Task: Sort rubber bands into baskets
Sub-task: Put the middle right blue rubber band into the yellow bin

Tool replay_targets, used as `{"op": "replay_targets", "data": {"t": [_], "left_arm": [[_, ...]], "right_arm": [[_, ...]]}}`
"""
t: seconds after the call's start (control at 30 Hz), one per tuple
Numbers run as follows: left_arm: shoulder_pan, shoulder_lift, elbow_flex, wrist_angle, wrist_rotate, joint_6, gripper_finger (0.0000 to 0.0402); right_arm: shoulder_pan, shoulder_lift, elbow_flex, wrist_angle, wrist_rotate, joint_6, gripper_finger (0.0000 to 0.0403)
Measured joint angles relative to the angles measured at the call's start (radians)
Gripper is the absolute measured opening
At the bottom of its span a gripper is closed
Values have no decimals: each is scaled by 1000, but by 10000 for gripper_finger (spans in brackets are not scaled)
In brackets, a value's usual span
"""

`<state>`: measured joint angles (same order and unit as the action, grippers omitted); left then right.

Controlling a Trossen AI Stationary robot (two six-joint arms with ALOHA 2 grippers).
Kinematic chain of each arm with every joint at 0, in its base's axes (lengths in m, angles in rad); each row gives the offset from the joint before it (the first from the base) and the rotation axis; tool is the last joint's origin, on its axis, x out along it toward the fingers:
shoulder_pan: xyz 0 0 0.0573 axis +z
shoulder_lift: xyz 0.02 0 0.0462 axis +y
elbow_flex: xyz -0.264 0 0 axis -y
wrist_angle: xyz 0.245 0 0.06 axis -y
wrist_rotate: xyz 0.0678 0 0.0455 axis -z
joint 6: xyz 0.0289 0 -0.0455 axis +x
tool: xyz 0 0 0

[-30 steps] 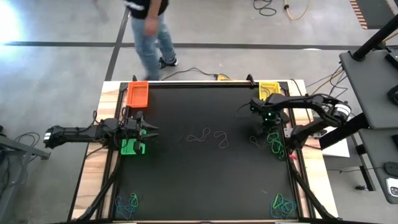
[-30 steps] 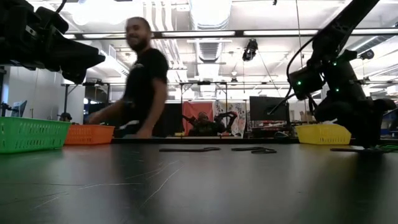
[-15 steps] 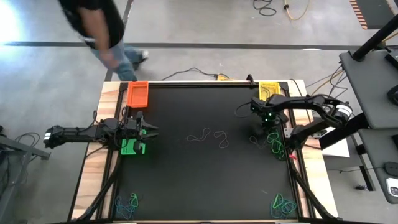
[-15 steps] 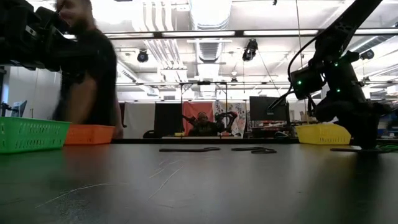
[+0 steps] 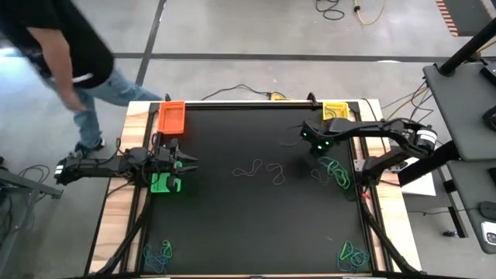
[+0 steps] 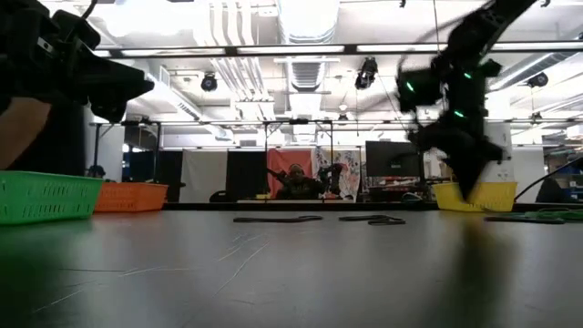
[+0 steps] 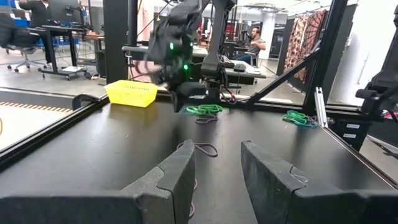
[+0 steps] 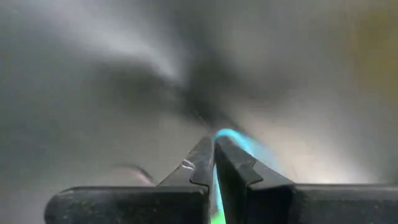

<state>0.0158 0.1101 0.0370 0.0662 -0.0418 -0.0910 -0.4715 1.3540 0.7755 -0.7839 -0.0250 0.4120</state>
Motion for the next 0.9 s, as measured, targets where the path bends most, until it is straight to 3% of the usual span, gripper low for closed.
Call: {"op": "replay_targets", "data": {"t": [0.27,0.53,0.67,0.9], "left_arm": [[0,0,0,0,0,0,115],[0,0,0,0,0,0,115],[0,0,0,0,0,0,115],[0,0,0,0,0,0,115]], "right_arm": [[9,9,118,158,39,-70,8],[23,9,199,-226,47,25,21],[38,5,142,-332,51,92,62],[38,4,19,-152,17,214,164]]}}
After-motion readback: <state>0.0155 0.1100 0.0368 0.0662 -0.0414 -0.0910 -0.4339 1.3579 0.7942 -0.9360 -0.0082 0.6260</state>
